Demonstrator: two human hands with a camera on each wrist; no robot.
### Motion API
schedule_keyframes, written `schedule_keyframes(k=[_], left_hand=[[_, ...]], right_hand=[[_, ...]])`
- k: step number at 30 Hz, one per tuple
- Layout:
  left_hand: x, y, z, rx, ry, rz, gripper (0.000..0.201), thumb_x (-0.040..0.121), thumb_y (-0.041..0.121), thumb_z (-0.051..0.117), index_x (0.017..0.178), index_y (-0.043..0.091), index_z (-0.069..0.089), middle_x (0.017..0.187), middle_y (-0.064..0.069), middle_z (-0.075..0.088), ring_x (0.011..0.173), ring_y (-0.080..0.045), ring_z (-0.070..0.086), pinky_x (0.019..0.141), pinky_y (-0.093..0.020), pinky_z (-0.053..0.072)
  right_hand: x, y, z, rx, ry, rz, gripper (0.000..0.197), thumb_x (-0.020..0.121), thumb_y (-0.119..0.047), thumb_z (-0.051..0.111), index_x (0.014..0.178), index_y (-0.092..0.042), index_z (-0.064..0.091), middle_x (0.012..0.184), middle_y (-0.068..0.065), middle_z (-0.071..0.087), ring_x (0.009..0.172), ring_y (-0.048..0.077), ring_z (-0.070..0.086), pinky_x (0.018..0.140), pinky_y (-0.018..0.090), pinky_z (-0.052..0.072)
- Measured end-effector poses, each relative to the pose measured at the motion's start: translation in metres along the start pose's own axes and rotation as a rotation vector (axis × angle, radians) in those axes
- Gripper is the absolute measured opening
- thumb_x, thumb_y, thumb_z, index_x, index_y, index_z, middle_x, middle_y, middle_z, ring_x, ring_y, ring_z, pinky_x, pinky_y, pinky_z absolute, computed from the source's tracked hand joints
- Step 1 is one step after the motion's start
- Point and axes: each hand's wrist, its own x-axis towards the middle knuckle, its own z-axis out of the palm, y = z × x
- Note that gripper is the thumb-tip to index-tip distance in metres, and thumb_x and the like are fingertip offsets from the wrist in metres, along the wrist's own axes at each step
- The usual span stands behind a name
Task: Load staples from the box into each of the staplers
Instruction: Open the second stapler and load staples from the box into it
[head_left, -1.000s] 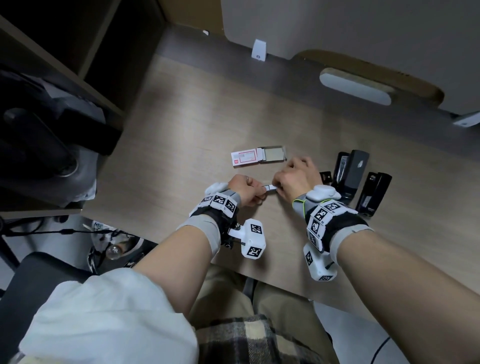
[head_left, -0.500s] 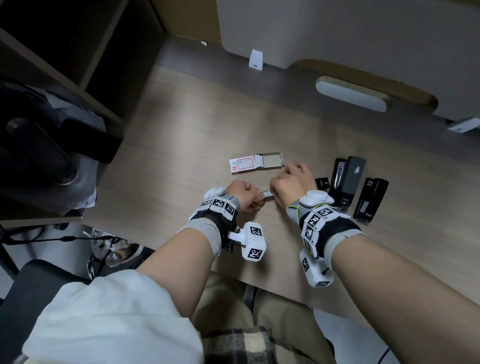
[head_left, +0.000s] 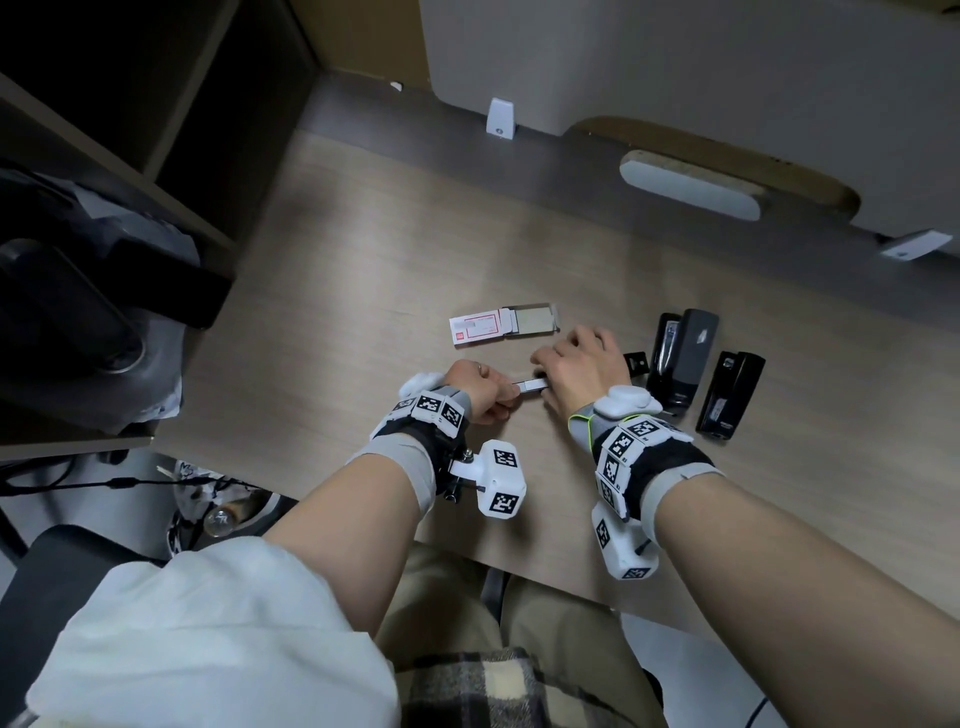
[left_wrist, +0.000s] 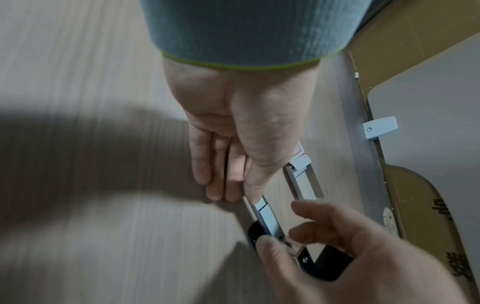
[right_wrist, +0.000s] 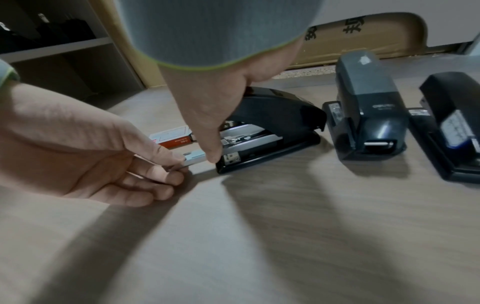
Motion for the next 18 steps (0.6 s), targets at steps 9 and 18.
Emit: schedule_keyframes(k=[9, 18], left_hand=[[0.001, 0.011, 0.010, 0.106, 0.024, 0.056, 0.014, 0.080, 0.016, 0.075, 0.072, 0.014, 0.063, 0.070, -0.006, 0.065, 0.060, -0.020, 0.056, 0.062, -0.029, 0.047], [0.010, 0.008, 0.013, 0.144, 0.037, 0.044, 0.014, 0.082, 0.017, 0.075, 0.083, 0.012, 0.062, 0.070, -0.005, 0.065, 0.055, -0.016, 0.056, 0.053, -0.023, 0.046]], right_hand=[[-0.004, 0.008, -0.002, 0.114, -0.088, 0.018, 0.038, 0.084, -0.020, 0.058, 0.121, -0.030, 0.058, 0.117, -0.005, 0.066, 0.116, 0.023, 0.044, 0.094, 0.036, 0.028], [-0.008, 0.017, -0.004, 0.143, -0.046, 0.092, 0.050, 0.082, -0.023, 0.063, 0.130, -0.027, 0.051, 0.122, -0.004, 0.065, 0.120, 0.023, 0.045, 0.095, 0.035, 0.032]])
